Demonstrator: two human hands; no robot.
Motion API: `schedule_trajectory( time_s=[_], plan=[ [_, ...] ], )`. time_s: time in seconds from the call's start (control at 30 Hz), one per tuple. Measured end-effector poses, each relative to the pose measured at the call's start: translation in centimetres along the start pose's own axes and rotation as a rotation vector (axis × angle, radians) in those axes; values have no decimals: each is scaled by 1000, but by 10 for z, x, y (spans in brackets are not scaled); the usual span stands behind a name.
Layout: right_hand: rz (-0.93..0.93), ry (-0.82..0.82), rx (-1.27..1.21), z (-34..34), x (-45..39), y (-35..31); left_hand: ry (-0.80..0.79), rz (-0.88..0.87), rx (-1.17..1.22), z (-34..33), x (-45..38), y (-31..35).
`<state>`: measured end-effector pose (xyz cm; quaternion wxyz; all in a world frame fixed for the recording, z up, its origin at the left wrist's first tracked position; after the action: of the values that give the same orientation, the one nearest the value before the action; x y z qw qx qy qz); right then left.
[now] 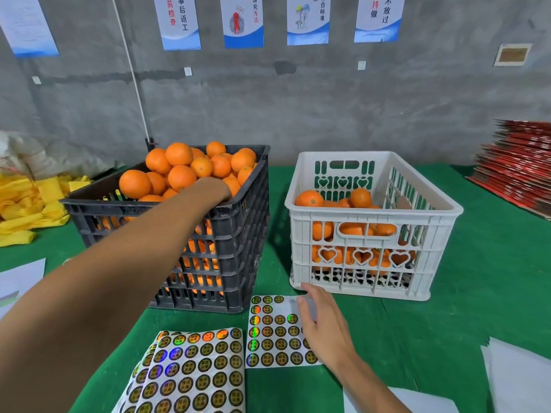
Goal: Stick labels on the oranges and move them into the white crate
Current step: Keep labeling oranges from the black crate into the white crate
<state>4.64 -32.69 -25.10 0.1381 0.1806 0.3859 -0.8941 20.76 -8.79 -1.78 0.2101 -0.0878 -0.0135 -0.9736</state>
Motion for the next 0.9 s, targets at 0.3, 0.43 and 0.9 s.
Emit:
schedule_trajectory(
  time_s=[0.3,0.43,0.9],
  plan=[
    [-11,1,-14,4,3,-5,23,-72,-134,5,16,-1],
    [-7,7,-19,5,4,-4,556,-96,-17,29,32,3],
    [52,37,-5,4,3,-1,957,-1066,550,-92,154,-2]
  ],
)
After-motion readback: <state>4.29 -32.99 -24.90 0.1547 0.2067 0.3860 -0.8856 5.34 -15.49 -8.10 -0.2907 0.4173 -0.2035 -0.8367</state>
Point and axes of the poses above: each hand's wrist, its own x-axis away from the middle knuckle, its own z-axis out of the back of the hand, y = z × x, the point moved 3 cm from there along -x, towards the middle knuckle, and after that the axes turned 11 degrees about z, right-handed, at the moved point
